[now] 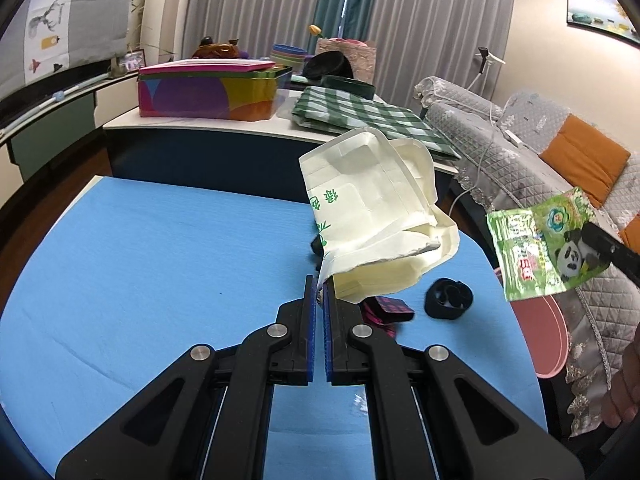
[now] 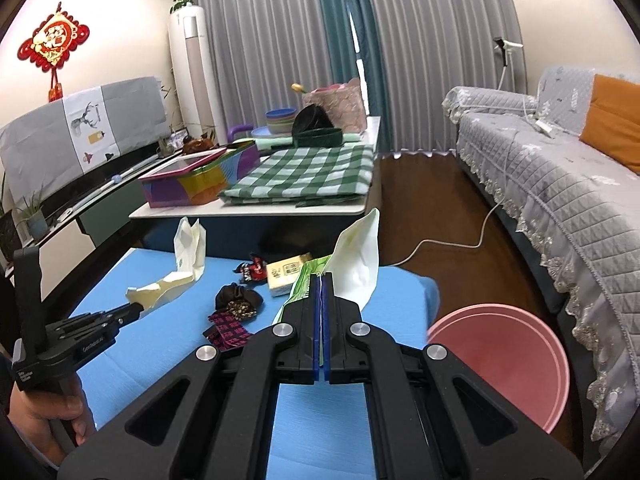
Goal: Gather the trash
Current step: 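Carry both items over the pink bucket and open both tools to drop them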
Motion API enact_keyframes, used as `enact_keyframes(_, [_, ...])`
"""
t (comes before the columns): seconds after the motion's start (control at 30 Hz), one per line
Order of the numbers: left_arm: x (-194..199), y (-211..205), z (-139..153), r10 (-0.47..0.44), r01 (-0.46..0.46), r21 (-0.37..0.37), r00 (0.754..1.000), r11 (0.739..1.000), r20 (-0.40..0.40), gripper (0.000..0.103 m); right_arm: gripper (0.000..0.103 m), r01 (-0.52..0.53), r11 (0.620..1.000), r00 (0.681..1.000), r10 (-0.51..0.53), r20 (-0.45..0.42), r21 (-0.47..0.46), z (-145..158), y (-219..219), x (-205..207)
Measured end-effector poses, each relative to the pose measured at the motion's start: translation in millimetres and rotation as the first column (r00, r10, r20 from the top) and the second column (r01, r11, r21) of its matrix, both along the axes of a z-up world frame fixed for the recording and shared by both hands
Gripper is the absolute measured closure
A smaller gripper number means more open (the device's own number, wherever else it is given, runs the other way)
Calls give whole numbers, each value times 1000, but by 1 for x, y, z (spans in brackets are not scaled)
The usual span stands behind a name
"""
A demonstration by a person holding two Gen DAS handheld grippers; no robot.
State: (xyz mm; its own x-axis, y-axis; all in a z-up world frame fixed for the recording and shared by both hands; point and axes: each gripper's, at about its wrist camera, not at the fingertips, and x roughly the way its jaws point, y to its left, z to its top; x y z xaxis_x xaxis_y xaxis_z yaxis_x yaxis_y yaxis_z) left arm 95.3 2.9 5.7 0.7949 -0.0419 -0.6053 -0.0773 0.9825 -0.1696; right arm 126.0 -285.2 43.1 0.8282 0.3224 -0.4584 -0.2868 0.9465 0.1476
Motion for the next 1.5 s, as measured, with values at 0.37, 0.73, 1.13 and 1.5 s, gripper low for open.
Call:
enact_keyframes(0.37, [0,-28,1,-52,52,9,999,999,4,100,102,70,998,997,-70,13,9,4,-40,-11])
enact_keyframes(0.73, [6,-56,4,-109,109,13,994,994,6,100,102,172,985,984,-172,40,-4,14,-82,-14])
enact_keyframes(1.13, [12,-89,9,-171,170,19,985,985,7,100,102,288,958,956,-288,49,5,22,-128,-7])
enact_keyframes(1.5, [28,-140,8,-253,253,17,968,967,-2,100,102,370,929,929,-370,24,0,19,-159,1])
